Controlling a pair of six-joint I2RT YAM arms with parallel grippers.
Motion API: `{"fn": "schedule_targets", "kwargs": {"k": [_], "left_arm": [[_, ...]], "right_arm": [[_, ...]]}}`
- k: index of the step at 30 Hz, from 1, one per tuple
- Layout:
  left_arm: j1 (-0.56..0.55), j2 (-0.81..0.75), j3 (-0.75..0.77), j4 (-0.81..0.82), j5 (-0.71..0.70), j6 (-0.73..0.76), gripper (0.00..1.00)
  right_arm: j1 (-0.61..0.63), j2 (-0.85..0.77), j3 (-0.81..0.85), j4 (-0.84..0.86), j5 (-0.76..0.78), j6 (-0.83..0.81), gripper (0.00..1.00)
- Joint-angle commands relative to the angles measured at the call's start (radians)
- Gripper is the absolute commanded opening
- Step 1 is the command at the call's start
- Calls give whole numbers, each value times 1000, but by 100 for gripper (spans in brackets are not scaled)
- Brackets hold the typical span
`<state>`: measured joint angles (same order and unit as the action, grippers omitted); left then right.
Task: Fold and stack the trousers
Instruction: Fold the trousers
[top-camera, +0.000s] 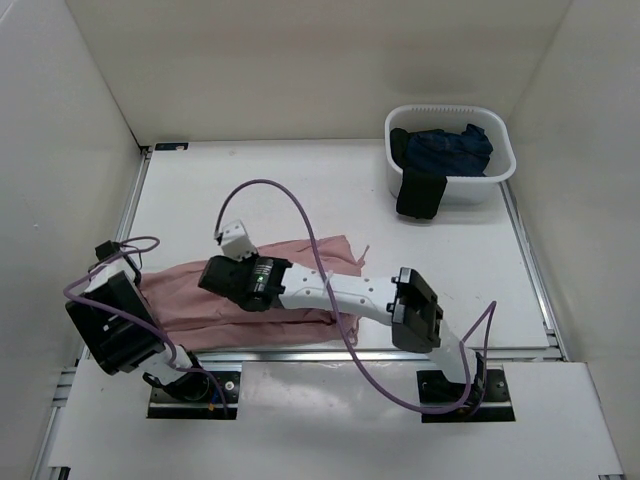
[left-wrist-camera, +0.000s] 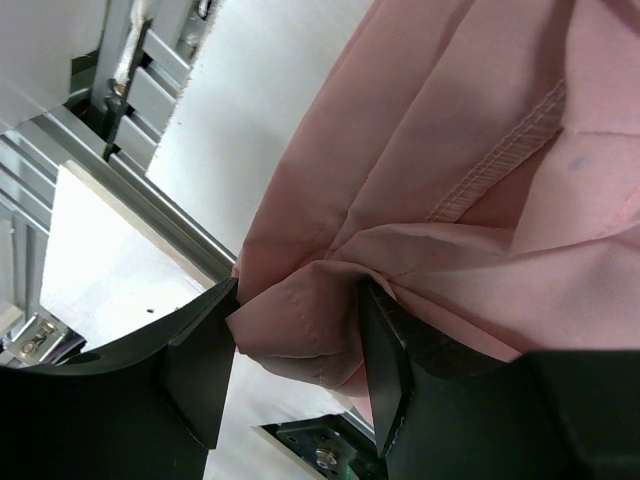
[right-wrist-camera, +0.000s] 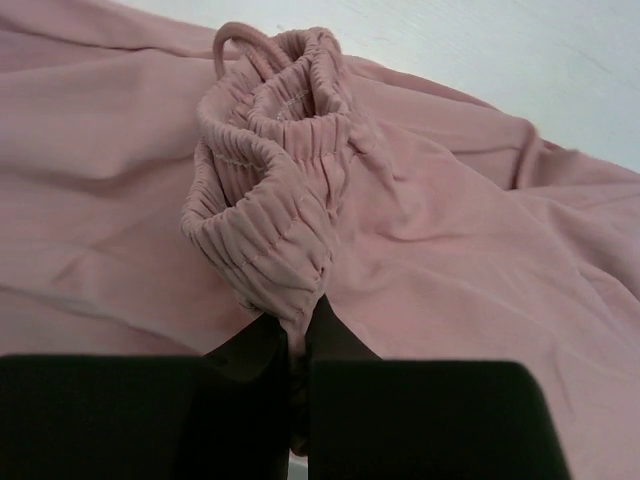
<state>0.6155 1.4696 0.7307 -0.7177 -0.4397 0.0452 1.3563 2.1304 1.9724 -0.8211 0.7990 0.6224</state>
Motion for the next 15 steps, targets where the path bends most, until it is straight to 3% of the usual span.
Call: {"fn": "schedule_targets", "kwargs": {"k": [1,3,4,5,6,8,12,14,15], "left_arm": [[-14,17,1,1,134,-45,62],[-14,26,12,1,134,-45,62],[-14,26,12,1,144,-45,62],[-14,26,12,1,144,-45,62],[-14,26,21,1,144,-45,62],[-14,26,30,1,144,-45,62],[-14,26,30,1,144,-45,65],[-14,26,30,1,144,-45,65],[-14,26,21,1,144,-45,65]], "right_arm": [[-5,31,164,-33,-39,-79,0],[-5,43,164,25,-143,-179,1],[-5,66,175,48,-200,-214,7],[-5,85,198,48,-251,-280,35],[-5,104,270,30,-350,-315,48],[-5,140,344,-53,-409,-364,71],[4,-20,211,-36,-503,-449,89],[4,-100,77,-6,-483,-449,89],[4,-177,30,5,-366,-413,83]]}}
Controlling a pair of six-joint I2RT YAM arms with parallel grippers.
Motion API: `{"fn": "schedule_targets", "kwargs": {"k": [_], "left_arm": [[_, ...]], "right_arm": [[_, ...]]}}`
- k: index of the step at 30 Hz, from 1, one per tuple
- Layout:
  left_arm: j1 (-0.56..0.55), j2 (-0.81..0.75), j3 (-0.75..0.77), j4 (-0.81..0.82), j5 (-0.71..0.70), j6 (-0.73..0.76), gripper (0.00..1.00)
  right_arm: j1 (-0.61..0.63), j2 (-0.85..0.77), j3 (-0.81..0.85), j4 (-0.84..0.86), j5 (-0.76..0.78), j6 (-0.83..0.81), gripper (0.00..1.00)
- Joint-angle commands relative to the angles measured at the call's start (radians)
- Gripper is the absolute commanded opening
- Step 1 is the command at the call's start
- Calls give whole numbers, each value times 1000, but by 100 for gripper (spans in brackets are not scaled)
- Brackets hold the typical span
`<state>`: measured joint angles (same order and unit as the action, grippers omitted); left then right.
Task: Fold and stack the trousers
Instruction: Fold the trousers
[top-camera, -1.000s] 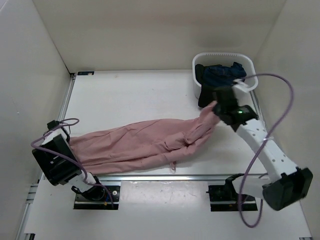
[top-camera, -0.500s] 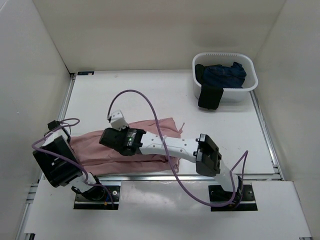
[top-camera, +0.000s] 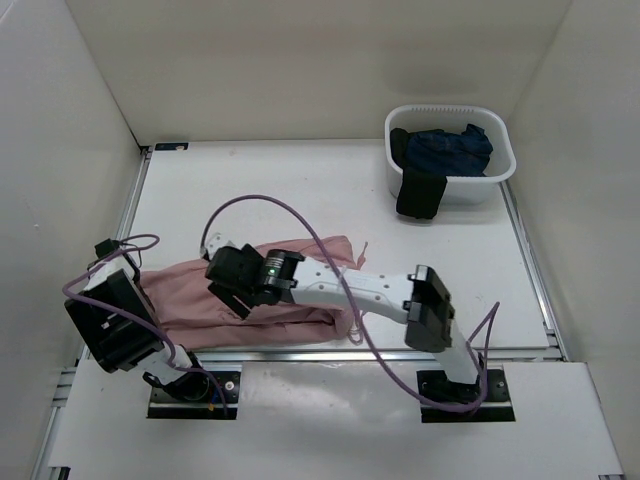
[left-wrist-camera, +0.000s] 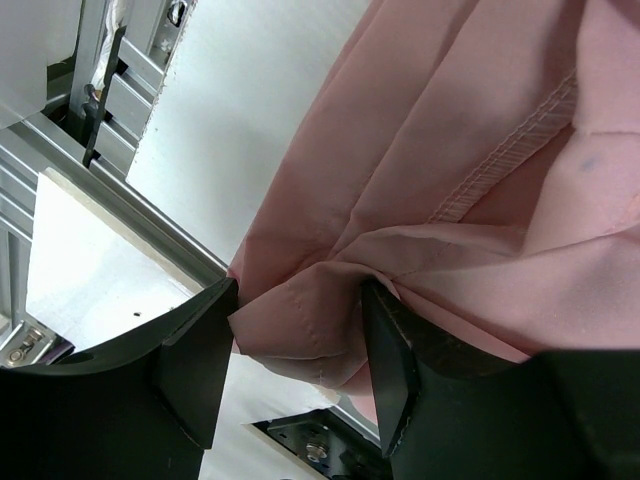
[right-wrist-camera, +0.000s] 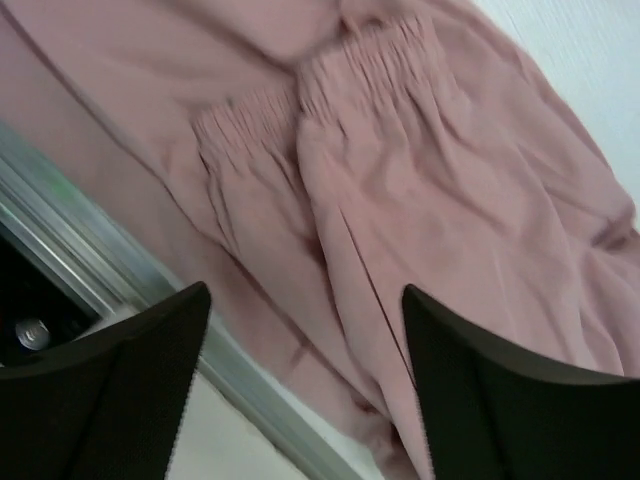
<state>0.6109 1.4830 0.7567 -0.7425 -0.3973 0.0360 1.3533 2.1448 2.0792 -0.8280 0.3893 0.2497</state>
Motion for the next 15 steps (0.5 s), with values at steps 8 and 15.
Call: {"fn": "schedule_targets", "kwargs": {"k": [8,15], "left_arm": [[-10,-6,-14,26,101,-36,65],[-10,-18,-14,26,78,-36,66]], "right_arm": [[-230,-362,-619,55,214,296,3],[-184,-490,-1078,223,137,539,0]]}}
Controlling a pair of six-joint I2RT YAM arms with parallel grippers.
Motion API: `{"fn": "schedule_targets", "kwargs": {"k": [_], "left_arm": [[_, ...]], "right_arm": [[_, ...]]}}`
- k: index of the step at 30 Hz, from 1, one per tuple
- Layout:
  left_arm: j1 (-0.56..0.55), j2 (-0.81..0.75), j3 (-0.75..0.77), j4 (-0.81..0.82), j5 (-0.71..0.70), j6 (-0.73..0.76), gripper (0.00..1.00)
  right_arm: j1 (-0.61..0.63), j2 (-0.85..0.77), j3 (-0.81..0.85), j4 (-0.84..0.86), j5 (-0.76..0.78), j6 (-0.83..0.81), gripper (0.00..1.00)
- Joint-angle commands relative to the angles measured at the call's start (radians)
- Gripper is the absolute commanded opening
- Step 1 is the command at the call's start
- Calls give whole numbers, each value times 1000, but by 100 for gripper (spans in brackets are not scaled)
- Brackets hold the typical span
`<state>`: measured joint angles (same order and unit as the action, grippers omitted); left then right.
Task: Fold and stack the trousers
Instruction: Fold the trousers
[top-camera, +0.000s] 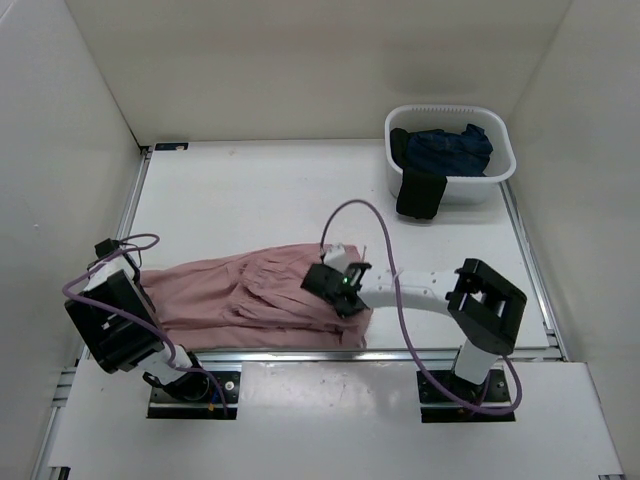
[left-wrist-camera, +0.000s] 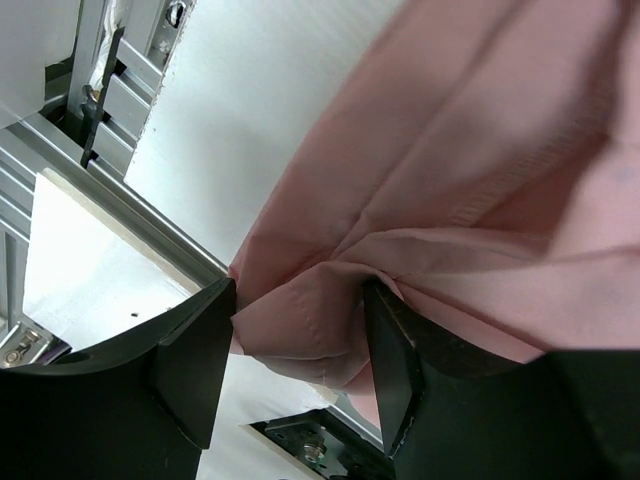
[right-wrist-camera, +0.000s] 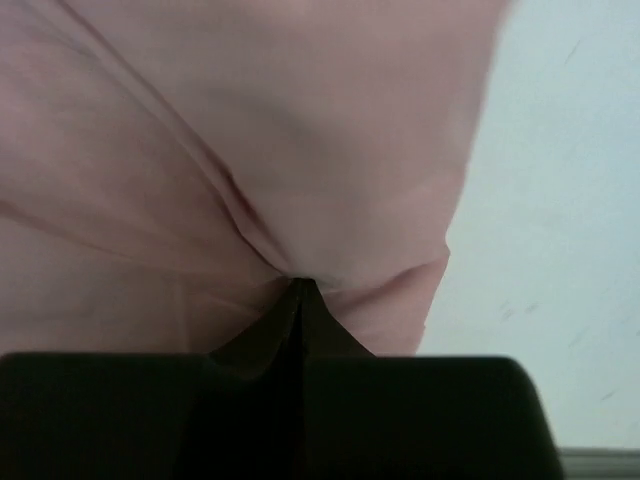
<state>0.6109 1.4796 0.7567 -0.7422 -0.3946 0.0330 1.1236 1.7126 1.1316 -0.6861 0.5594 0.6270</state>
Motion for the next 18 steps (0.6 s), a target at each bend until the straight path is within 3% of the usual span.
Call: {"fn": "schedule_targets", "kwargs": {"k": [1,4,8,9,10,13,16,18], "left_arm": [[-10,-15,-14,26,76,-33,66],[-10,-15,-3,26,76,-33,66],[-10,-33,-3,17,76,-33,66],[-10,-33,-3,6,85,-33,66],[-10,-44,-3,6,85,-33,66],[-10,-53,7,-12,105,-33,66],[-10,-62,20,-34,117,-33,67],[-10,-62,42,-45,126,-33,67]], "right_arm": [[45,-48,-163,82,-33,193,0],[45,-36,-181,30,20,264,0],[77,-91,-70,-158,219,325,36],[87,-122,-46,-209,262,388,53],[105,-142,-9,-261,342,425,58],[123,-258,3,-383,395,526,72],[111,-402,-125,-267,324,519,85],[67,-513,-235,-8,187,443,92]]}}
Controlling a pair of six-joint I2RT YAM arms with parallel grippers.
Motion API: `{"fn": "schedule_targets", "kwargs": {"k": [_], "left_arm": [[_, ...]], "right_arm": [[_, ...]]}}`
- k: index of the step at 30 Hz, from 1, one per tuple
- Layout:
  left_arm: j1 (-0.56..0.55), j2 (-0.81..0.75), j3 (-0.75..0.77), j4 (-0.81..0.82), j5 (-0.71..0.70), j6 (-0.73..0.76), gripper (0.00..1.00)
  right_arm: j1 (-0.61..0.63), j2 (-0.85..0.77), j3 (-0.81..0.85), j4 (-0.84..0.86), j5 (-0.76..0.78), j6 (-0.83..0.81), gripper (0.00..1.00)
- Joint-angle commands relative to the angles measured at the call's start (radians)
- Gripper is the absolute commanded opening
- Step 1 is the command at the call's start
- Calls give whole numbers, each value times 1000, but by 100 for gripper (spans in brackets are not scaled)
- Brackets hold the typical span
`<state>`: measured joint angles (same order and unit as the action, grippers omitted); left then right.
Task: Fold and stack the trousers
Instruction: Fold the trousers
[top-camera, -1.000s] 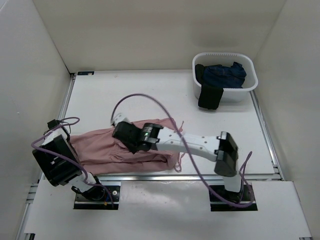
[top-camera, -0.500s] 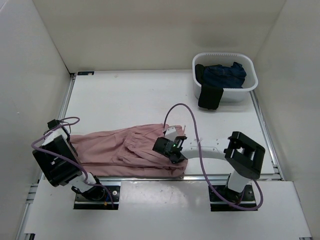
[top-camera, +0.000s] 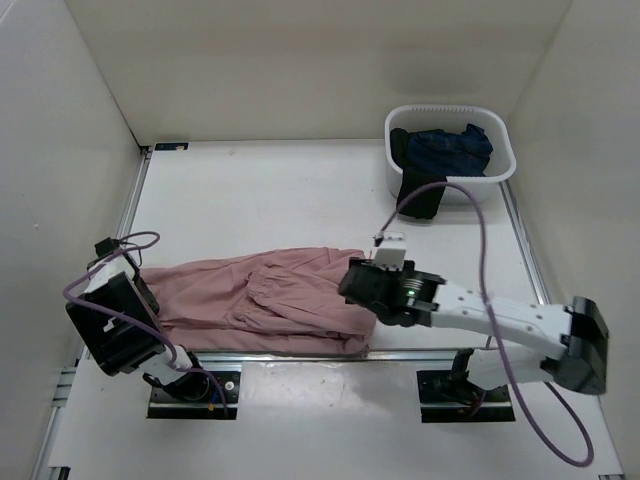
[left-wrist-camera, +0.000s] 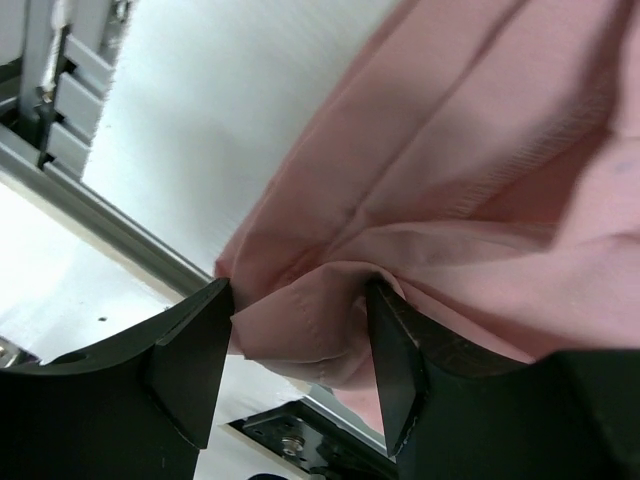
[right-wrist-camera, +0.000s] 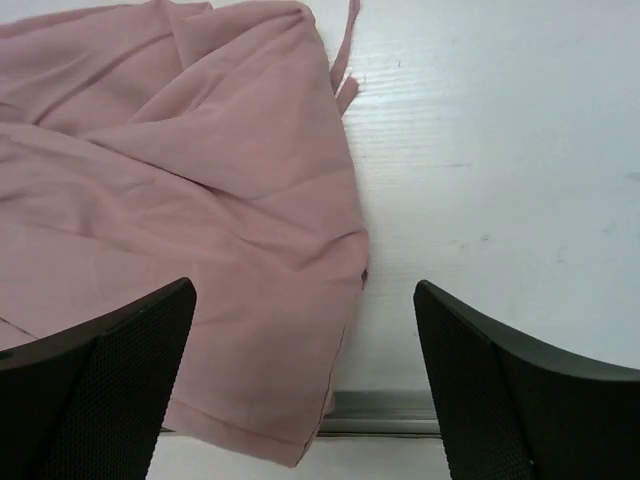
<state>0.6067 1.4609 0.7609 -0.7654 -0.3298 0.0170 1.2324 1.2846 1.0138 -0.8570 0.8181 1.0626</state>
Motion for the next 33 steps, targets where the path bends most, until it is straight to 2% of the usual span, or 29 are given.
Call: {"fn": "schedule_targets", "kwargs": {"k": [1,2,5,8,9,12,13,15,16,18,19,20,21,24,25,27,28,30,31,33], "left_arm": [[-5,-43,38,-22,61,-17,67],[-5,-43,47,-32,61,-17,67],[-5,-34,48,-41,61,-17,69],[4,-34,48,-51,61,-17,72],[4,-34,48,-51,61,-17,72],[13,-25,48,-51,61,-17,73],[13,-13,48,-51,61,-17,73],[13,-1,48,-51,70,-17,74],[13,-1,48,-51,71,-17,74],[13,10,48,-51,81,-17,74],[13,10,48,-51,81,-17,74],[13,10,48,-60,81,-17,74],[13,19,75,-60,95,-17,74],[4,30,133,-122,176,-17,74],[-10,30,190,-142,202,-17,74],[-37,42,254,-182,247,-17,78],[-38,42,321,-221,285,-17,81],[-53,62,385,-255,317,-17,91],[-64,62,432,-268,337,-17,92],[-64,75,460,-287,337,-17,92]], "right_arm": [[-112,-115,-176,252,-168,-34,94],[-146,-160,-281,324,-326,-35,96],[-244,-194,-421,491,-442,16,99],[-333,-206,-513,652,-653,-10,99],[-358,-193,-562,761,-703,-10,99],[-367,-119,-598,869,-832,-10,99],[-367,-69,-598,956,-871,-22,99],[-367,14,-598,1051,-982,-32,90],[-376,40,-589,1072,-1013,-32,74],[-402,94,-580,1089,-1057,-32,59],[-415,104,-568,1064,-1068,-32,48],[-444,104,-567,1038,-1068,-32,14],[-461,76,-558,1000,-1048,-32,3],[-546,-72,-488,752,-949,-94,0],[-603,-112,-451,573,-865,-127,0],[-663,-197,-350,381,-779,-261,0],[-719,-211,-231,207,-748,-312,0],[-764,-211,-96,48,-651,-456,0],[-777,-211,49,-99,-608,-495,0],[-763,-148,199,-221,-494,-580,0]]}}
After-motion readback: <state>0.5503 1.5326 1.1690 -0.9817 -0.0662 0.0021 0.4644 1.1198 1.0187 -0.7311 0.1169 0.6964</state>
